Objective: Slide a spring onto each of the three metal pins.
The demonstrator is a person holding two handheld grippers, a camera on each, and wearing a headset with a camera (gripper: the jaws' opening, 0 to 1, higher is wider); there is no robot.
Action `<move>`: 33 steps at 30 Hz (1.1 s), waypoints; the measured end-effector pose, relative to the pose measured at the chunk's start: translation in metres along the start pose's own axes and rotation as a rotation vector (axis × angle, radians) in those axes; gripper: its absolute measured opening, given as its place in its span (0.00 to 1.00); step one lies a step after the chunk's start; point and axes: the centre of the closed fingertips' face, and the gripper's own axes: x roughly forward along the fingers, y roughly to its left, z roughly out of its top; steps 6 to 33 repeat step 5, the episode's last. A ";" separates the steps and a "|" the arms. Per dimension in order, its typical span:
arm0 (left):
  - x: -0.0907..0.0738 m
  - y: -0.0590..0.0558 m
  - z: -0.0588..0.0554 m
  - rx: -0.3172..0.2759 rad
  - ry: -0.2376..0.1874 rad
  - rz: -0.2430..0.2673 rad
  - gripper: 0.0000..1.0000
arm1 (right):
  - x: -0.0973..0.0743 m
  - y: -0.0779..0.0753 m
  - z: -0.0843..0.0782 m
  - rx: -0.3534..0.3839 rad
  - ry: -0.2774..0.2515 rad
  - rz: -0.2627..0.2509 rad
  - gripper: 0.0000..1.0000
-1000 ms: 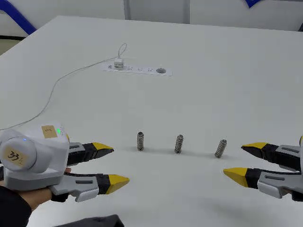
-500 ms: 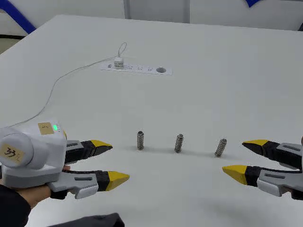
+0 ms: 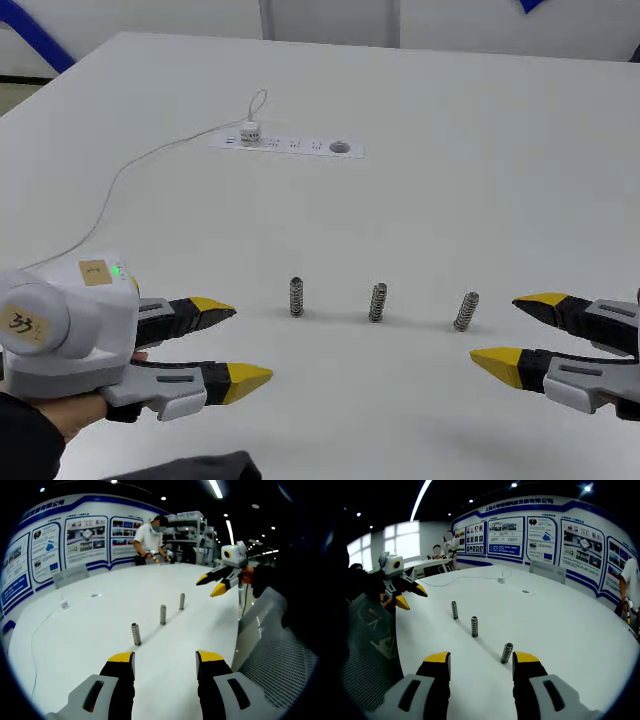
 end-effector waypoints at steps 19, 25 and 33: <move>0.000 0.000 0.000 -0.002 0.002 0.003 0.50 | 0.002 0.000 -0.003 -0.002 0.007 0.003 0.51; 0.000 0.000 0.000 -0.002 0.002 0.003 0.50 | 0.002 0.000 -0.003 -0.002 0.007 0.003 0.51; 0.000 0.000 0.000 -0.002 0.002 0.003 0.50 | 0.002 0.000 -0.003 -0.002 0.007 0.003 0.51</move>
